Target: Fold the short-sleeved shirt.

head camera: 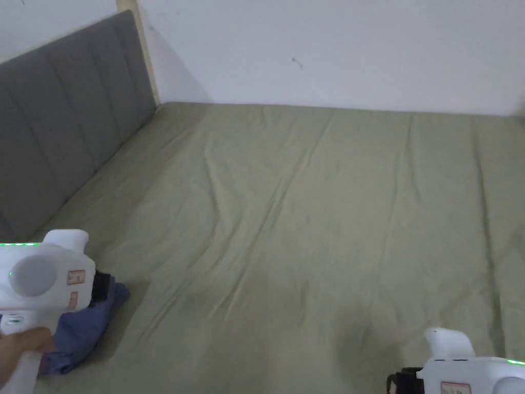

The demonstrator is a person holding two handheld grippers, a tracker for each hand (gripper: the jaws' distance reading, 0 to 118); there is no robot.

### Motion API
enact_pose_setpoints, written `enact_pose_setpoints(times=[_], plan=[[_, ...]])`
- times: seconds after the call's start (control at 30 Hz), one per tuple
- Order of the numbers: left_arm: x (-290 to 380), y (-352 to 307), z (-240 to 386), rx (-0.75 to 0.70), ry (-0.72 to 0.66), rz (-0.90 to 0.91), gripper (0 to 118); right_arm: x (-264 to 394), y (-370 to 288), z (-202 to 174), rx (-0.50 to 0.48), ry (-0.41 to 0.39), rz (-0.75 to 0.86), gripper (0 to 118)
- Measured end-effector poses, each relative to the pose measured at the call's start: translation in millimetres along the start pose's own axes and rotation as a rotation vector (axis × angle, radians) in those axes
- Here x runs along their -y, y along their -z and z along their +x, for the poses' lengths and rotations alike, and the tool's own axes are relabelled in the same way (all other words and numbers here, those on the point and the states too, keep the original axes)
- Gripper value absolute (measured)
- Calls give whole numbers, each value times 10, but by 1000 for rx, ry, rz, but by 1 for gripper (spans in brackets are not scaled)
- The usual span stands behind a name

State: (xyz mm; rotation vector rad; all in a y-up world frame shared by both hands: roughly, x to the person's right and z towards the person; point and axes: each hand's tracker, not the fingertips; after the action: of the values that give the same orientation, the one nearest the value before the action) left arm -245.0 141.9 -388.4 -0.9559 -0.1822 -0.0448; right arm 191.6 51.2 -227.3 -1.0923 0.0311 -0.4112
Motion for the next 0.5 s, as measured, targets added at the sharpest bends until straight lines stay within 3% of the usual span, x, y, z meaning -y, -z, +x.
enact_pose_setpoints(times=[0.07,0.23,0.5], plan=[[131,-84,271,94,8,8,4,36,-67,33,-11,5,15,1],[430,-151,943,41,108,41,0,103,-228,142,-21,17,67,1],[545,-402,1691,28,158,153,0,21,-608,128,114,-50,223,1]])
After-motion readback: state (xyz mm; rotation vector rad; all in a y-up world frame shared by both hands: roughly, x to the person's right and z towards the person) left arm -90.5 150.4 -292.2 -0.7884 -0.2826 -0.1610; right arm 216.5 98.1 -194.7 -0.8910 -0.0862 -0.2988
